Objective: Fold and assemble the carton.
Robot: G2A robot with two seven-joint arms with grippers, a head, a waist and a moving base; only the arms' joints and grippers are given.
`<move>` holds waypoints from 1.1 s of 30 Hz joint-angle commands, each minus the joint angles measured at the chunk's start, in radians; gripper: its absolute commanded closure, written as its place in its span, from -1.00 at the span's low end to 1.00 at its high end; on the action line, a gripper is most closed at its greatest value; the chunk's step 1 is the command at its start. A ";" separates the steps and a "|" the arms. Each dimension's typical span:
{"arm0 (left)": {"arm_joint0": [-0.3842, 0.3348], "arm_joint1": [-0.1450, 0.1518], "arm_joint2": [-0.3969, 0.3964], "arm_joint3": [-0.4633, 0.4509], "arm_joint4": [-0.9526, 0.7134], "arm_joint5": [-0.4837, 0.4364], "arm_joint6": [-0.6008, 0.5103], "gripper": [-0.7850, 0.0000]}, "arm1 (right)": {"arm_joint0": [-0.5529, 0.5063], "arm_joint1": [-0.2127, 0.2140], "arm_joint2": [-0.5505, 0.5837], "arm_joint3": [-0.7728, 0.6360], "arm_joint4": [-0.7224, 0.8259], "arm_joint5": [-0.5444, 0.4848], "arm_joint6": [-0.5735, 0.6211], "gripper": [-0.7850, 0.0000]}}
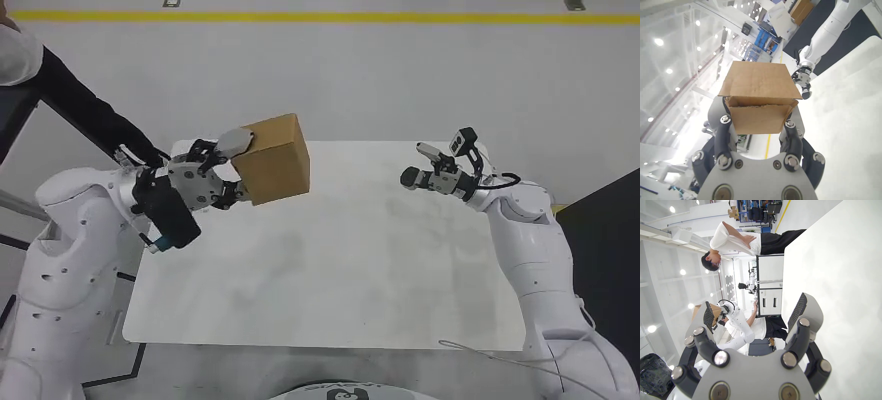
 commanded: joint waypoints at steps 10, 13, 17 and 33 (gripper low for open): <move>-0.028 -0.009 0.058 0.070 -0.228 -0.134 -0.140 1.00 | 0.000 0.000 0.000 0.000 0.000 0.000 0.000 -1.00; -0.028 -0.009 0.058 0.070 -0.228 -0.134 -0.140 1.00 | 0.000 0.000 0.000 0.000 0.000 0.000 0.000 -1.00; -0.012 -0.006 0.130 0.098 -0.250 -0.180 -0.198 1.00 | 0.000 0.000 0.000 0.000 0.000 0.000 0.000 -1.00; -0.153 -0.030 0.494 0.447 -0.279 -0.177 -0.061 1.00 | 0.000 0.000 0.000 0.000 0.000 0.000 0.000 -1.00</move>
